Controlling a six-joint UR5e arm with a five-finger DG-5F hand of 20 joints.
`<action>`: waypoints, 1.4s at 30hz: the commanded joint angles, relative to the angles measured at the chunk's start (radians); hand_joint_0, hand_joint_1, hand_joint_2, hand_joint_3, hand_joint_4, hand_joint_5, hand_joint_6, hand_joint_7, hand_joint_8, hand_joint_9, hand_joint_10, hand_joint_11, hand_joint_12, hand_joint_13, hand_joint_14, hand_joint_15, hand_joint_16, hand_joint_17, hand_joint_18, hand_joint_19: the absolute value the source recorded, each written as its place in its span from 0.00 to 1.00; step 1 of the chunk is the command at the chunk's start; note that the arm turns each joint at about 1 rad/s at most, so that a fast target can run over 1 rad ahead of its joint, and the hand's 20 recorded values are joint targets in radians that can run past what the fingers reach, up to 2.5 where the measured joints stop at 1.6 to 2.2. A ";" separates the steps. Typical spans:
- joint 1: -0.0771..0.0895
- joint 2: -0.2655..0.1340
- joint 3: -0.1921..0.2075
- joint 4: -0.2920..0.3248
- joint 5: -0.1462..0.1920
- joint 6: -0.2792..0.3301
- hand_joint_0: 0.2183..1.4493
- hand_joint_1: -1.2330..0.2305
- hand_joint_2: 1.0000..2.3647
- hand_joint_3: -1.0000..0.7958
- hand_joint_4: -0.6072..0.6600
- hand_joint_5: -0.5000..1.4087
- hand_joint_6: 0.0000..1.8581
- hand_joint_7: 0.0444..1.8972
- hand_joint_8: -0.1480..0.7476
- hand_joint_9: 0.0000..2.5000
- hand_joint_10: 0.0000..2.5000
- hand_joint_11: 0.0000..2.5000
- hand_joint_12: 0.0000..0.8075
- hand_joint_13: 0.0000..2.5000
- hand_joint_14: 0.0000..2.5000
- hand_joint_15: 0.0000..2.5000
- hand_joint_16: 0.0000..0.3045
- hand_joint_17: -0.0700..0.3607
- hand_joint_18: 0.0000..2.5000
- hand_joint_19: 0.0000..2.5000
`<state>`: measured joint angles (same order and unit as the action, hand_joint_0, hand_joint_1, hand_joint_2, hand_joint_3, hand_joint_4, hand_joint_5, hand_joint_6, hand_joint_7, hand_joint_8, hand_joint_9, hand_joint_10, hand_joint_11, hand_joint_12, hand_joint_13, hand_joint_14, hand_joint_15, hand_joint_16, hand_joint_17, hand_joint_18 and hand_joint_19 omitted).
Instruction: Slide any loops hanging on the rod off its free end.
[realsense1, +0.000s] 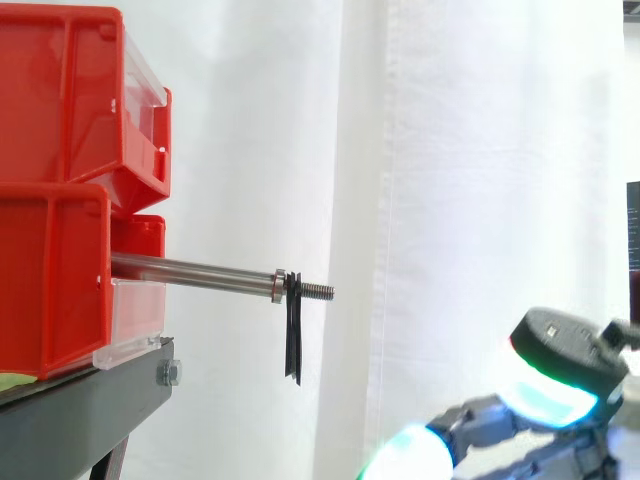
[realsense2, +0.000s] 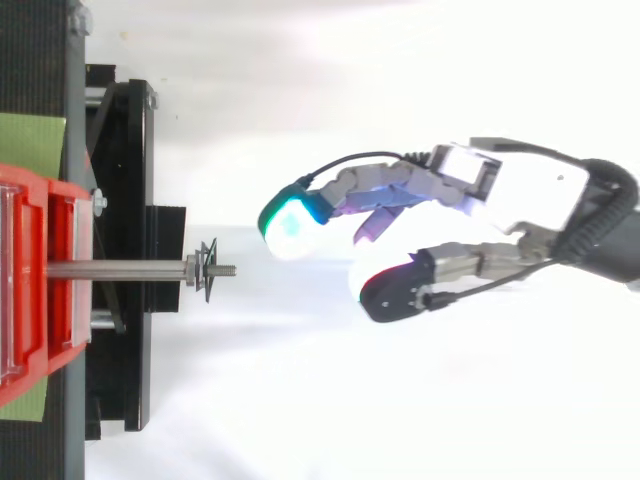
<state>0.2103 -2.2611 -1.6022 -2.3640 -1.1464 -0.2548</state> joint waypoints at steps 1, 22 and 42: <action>0.001 -0.061 0.045 0.008 -0.001 0.003 0.29 0.50 0.00 0.31 0.67 0.14 0.27 0.34 0.50 0.24 0.00 0.00 0.44 0.26 0.00 0.02 0.18 0.45 0.33 0.15; -0.035 -0.135 0.120 0.207 -0.147 -0.210 0.28 0.44 0.00 0.30 0.70 0.16 0.27 0.38 0.52 0.28 0.00 0.01 0.46 0.29 0.00 0.04 0.18 0.45 0.33 0.17; -0.054 -0.137 0.134 0.230 -0.147 -0.304 0.29 0.45 0.00 0.30 0.70 0.16 0.27 0.39 0.52 0.29 0.00 0.02 0.46 0.30 0.00 0.06 0.18 0.45 0.34 0.17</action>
<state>0.1590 -2.3976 -1.4765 -2.1348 -1.2926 -0.5566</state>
